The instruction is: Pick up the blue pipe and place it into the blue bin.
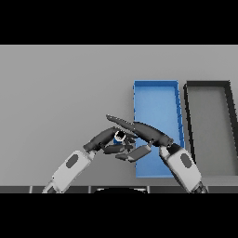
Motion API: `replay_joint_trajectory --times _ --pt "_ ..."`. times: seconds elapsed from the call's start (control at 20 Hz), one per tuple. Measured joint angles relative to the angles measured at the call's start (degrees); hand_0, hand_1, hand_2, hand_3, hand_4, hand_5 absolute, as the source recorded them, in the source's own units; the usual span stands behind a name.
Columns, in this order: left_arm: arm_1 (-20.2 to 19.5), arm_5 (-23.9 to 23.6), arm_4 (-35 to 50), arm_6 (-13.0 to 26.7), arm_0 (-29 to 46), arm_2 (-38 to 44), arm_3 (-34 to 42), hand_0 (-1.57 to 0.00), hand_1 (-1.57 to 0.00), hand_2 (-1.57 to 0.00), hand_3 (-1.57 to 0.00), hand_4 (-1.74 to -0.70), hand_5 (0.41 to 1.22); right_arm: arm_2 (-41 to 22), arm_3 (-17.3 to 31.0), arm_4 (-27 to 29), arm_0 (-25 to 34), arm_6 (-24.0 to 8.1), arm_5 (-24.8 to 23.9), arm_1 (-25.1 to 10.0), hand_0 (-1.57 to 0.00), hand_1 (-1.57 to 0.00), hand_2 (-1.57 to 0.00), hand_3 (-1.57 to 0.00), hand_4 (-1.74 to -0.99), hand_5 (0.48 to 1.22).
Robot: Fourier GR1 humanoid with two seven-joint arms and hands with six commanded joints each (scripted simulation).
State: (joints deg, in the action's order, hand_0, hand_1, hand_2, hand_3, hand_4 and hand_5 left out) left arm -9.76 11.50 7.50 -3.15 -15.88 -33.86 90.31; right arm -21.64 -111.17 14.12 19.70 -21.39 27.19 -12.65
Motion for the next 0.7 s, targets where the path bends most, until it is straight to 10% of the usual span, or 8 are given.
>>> replay_joint_trajectory --times 0.25,0.4,0.5,0.7 --pt "-0.46 0.02 -1.61 -0.51 0.19 -0.32 -0.25 -1.57 -1.57 -1.57 -1.48 -1.74 1.221 -0.74 6.30 -0.70 6.20 -0.72 1.23 3.54 -0.05 -0.08 -0.10 -0.05 -1.245 0.506" --pt "-2.61 1.24 -3.89 2.91 -1.83 -0.69 -0.90 -0.99 -0.88 -0.85 -0.82 -1.55 1.221 -1.13 8.99 0.54 9.57 -1.77 3.08 4.86 -0.53 -0.53 -0.53 -0.44 -1.362 0.508" --pt "-3.70 2.09 -5.02 6.82 -1.81 -0.89 0.17 -0.78 -0.71 -0.69 -0.58 -1.53 1.221 -1.97 9.80 0.02 10.63 -1.42 3.90 5.58 -0.89 -0.87 -0.91 -0.77 -1.486 0.550" --pt "-0.38 0.44 -4.68 5.56 -0.42 0.36 -0.11 -1.25 -1.22 -1.12 -1.17 -1.66 1.221 -2.26 11.10 6.22 10.47 -0.82 4.78 6.26 -1.29 -1.29 -1.30 -1.18 -1.495 0.826"
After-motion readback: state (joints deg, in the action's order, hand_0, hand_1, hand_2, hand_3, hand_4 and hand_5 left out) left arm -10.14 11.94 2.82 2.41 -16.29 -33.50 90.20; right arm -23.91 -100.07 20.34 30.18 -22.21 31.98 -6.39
